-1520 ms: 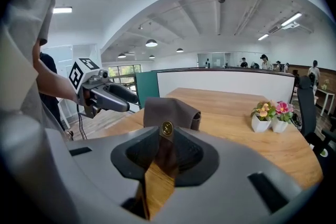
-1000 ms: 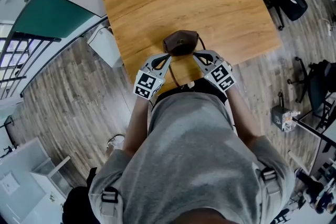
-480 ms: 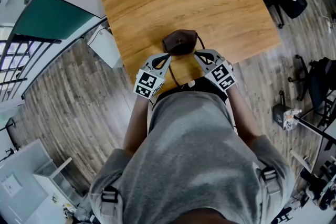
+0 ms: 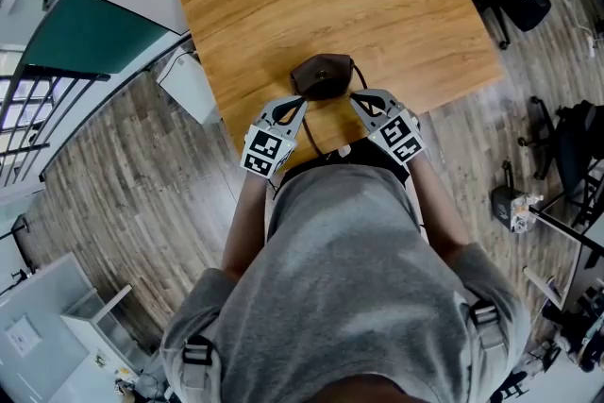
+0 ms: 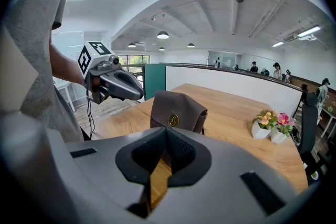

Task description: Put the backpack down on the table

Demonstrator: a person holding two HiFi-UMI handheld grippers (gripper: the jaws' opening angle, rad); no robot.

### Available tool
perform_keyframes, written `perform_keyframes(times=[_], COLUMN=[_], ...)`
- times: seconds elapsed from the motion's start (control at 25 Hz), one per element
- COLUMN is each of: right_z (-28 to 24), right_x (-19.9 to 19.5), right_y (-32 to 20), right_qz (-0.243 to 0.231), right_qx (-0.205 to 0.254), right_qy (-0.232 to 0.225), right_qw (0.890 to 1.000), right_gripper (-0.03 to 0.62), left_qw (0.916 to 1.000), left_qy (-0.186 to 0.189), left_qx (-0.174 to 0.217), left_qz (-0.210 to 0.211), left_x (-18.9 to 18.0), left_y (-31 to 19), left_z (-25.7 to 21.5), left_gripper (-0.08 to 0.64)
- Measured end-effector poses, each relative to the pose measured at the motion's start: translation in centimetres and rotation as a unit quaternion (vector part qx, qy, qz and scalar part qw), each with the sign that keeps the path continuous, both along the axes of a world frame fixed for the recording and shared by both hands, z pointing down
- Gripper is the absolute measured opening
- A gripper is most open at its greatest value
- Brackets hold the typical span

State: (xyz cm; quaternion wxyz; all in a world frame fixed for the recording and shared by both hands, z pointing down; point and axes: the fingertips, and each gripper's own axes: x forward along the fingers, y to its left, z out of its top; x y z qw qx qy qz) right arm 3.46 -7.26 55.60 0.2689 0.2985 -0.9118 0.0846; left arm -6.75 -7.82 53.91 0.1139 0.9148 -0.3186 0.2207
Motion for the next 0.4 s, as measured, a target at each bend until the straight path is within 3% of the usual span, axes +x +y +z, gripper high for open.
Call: perform_keyframes(times=[0.4], right_z=[-0.06], right_x=[-0.05], right_y=[-0.1], right_qz=[0.001], right_qx=[0.001], right_qy=[0.001], right_qw=[1.0], right_gripper=[0.005], left_qw=[1.0], left_qy=[-0.005], left_qx=[0.0], left_qz=[0.001], left_x=[-0.32], left_y=[0.29], left_z=[0.03], left_gripper=[0.018])
